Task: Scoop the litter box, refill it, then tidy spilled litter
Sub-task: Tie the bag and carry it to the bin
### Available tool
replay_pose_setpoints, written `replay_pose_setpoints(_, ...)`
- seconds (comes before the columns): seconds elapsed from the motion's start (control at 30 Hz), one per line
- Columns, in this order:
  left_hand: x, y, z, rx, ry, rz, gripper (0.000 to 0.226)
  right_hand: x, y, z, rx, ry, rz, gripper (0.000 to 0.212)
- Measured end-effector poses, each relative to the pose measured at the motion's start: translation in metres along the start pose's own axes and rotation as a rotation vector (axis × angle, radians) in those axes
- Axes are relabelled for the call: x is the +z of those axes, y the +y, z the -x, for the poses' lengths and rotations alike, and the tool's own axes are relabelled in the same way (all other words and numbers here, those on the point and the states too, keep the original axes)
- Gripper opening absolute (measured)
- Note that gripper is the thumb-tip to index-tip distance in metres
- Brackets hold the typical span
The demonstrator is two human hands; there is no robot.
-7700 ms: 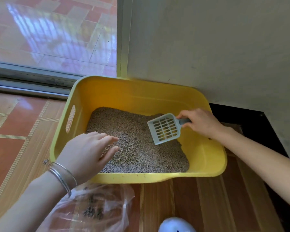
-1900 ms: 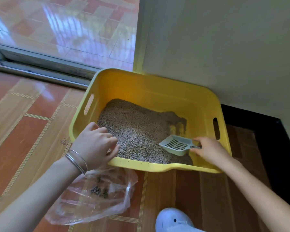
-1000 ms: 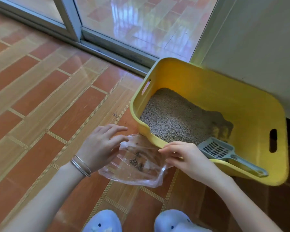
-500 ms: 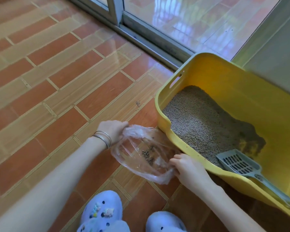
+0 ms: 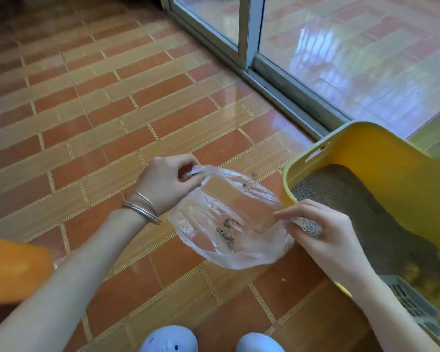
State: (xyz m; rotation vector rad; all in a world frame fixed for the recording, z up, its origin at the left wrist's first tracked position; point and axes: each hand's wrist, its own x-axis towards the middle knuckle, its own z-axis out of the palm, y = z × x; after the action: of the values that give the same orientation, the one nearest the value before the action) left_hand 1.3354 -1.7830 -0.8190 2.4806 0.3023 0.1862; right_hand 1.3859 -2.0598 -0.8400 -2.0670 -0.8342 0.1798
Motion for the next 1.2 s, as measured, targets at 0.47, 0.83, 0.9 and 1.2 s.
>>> replay_pose_setpoints(0.47, -0.030, -0.003, 0.012, -0.001, 0.179, 0.178, 0.007, -0.014, -0.040, -0.033, -0.009, 0.090, 0.092, 0.022)
replay_pose_setpoints(0.83, -0.051, -0.004, -0.006, 0.133, 0.160, 0.259, 0.004, -0.022, -0.067, -0.041, 0.174, 0.111, -0.024, 0.022)
replay_pose_setpoints(0.9, -0.049, -0.010, -0.005, 0.101, 0.151, 0.282, 0.017, -0.019, -0.066, -0.037, 0.178, 0.116, 0.005, 0.023)
replay_pose_setpoints(1.2, -0.043, -0.025, 0.004, 0.076, 0.146, 0.331, 0.017, -0.012, -0.056, -0.028, 0.280, 0.086, 0.059, 0.017)
